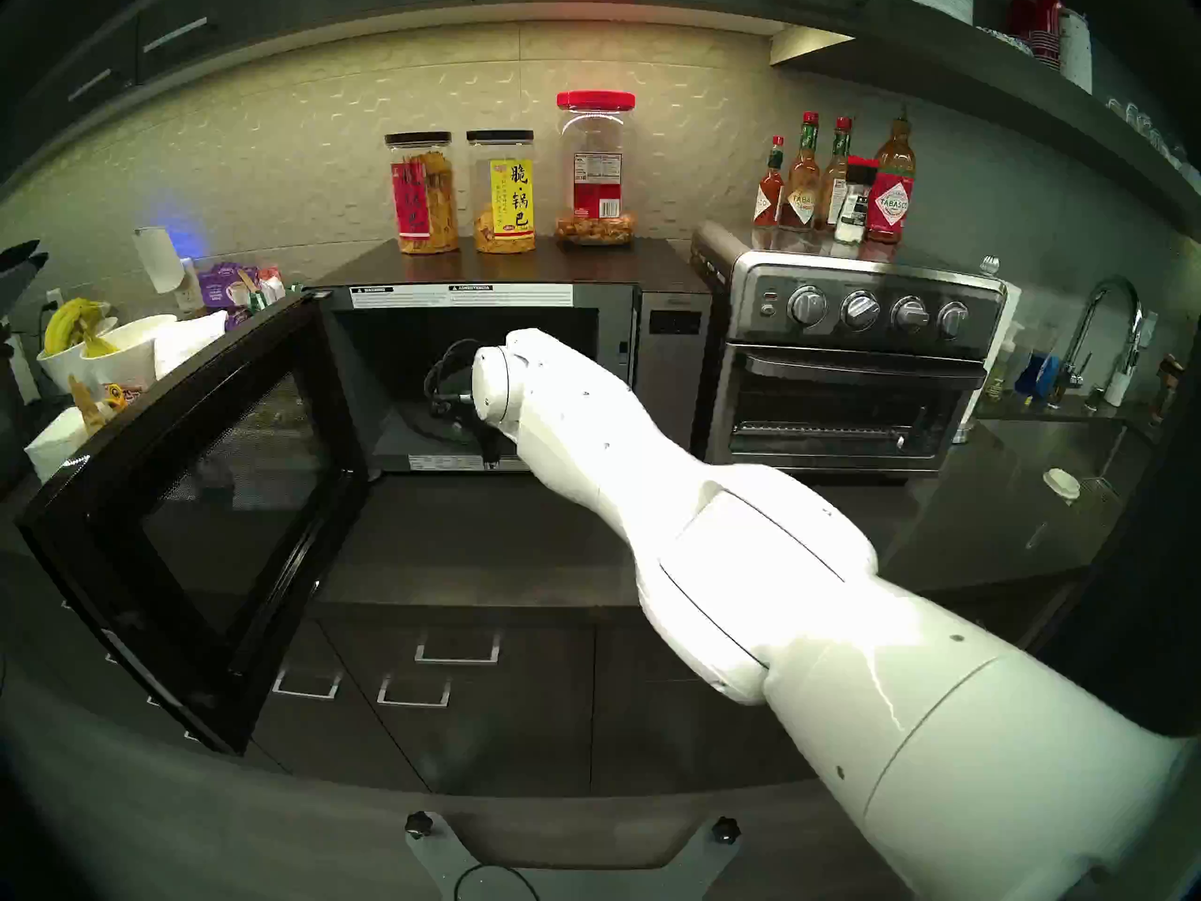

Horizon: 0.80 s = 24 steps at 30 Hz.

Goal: Open the microwave, put the plate inside, and close the door

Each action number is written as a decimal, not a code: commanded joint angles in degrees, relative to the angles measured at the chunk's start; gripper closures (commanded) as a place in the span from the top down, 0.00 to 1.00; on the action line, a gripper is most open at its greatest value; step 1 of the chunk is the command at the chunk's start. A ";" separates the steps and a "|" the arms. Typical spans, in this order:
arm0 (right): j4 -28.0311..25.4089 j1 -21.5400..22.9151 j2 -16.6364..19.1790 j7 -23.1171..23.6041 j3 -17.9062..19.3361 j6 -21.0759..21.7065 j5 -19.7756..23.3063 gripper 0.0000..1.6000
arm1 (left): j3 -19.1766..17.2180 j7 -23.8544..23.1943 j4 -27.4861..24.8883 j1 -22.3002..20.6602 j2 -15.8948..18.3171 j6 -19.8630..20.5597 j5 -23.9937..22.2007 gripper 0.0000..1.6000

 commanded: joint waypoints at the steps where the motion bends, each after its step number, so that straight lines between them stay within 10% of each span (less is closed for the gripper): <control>1: -0.27 2.46 -1.23 -1.31 0.29 -0.90 -0.20 0.11 | -0.32 -6.05 0.04 0.04 0.19 -0.15 0.05 1.00; 10: 0.63 2.55 -1.31 -1.74 0.45 -1.56 -0.26 0.37 | -0.32 -5.89 0.01 0.07 0.19 -0.17 -0.04 1.00; 24: 1.86 2.72 -1.74 -1.74 0.68 -2.02 -0.42 0.40 | -0.32 -8.54 0.45 -0.27 0.19 -0.16 1.33 1.00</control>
